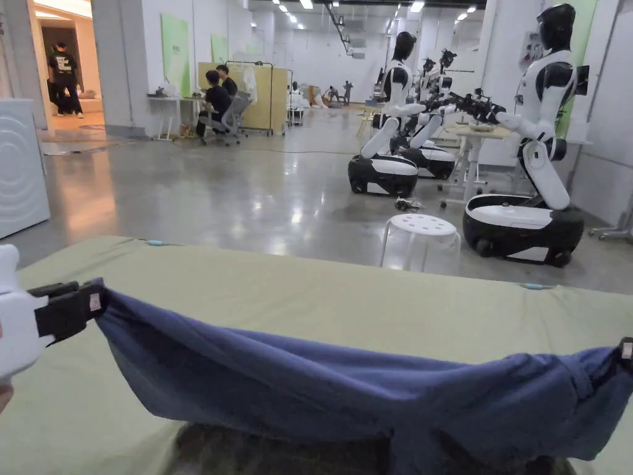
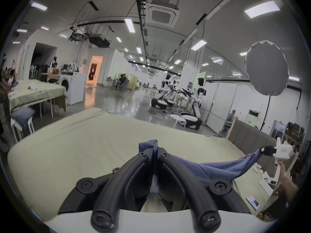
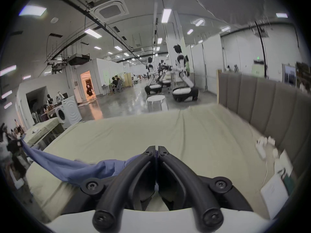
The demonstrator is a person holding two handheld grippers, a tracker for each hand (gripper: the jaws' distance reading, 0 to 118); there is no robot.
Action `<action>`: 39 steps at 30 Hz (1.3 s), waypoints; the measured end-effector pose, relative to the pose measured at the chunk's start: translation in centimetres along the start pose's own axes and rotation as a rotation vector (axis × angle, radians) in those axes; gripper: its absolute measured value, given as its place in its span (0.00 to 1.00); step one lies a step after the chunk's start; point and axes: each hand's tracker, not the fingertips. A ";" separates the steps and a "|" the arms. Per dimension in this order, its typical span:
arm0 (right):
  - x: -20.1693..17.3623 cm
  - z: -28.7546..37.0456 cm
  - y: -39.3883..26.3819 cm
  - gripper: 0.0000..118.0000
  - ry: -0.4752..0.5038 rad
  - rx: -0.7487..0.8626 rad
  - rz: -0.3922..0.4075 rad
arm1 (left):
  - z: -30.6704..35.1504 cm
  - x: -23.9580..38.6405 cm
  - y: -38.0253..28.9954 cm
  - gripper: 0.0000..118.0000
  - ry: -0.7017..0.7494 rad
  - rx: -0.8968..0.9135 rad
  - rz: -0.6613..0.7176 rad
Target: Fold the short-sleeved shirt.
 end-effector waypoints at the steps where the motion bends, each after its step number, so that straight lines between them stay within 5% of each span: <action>1: 0.5 1.4 -2.0 0.01 0.016 -0.046 0.008 | 1.4 -0.7 -1.5 0.05 -0.023 -0.045 0.018; 6: 2.7 7.6 -10.5 0.01 0.005 -0.107 -0.162 | 8.9 -3.1 -9.4 0.05 0.037 -0.113 0.159; 14: 3.5 12.2 -18.9 0.01 -0.071 -0.214 -0.262 | 13.5 -5.1 -18.2 0.05 0.136 -0.283 0.281; 28: 1.8 13.2 -20.8 0.02 -0.092 -0.254 -0.195 | 13.0 -5.9 -19.0 0.08 0.133 -0.275 0.242; 29: 1.7 13.0 -21.0 0.05 -0.087 -0.265 -0.186 | 13.0 -5.7 -19.2 0.17 0.129 -0.274 0.240; 31: 1.6 13.1 -21.4 0.43 -0.099 -0.282 -0.157 | 13.0 -6.3 -19.0 0.53 0.124 -0.263 0.232; 32: 1.5 13.3 -21.4 0.61 -0.100 -0.284 -0.139 | 13.3 -6.1 -18.8 0.56 0.122 -0.248 0.220; 39: 1.3 15.8 -19.8 0.66 -0.069 -0.129 -0.050 | 15.8 1.2 -14.7 0.56 0.110 -0.064 -0.115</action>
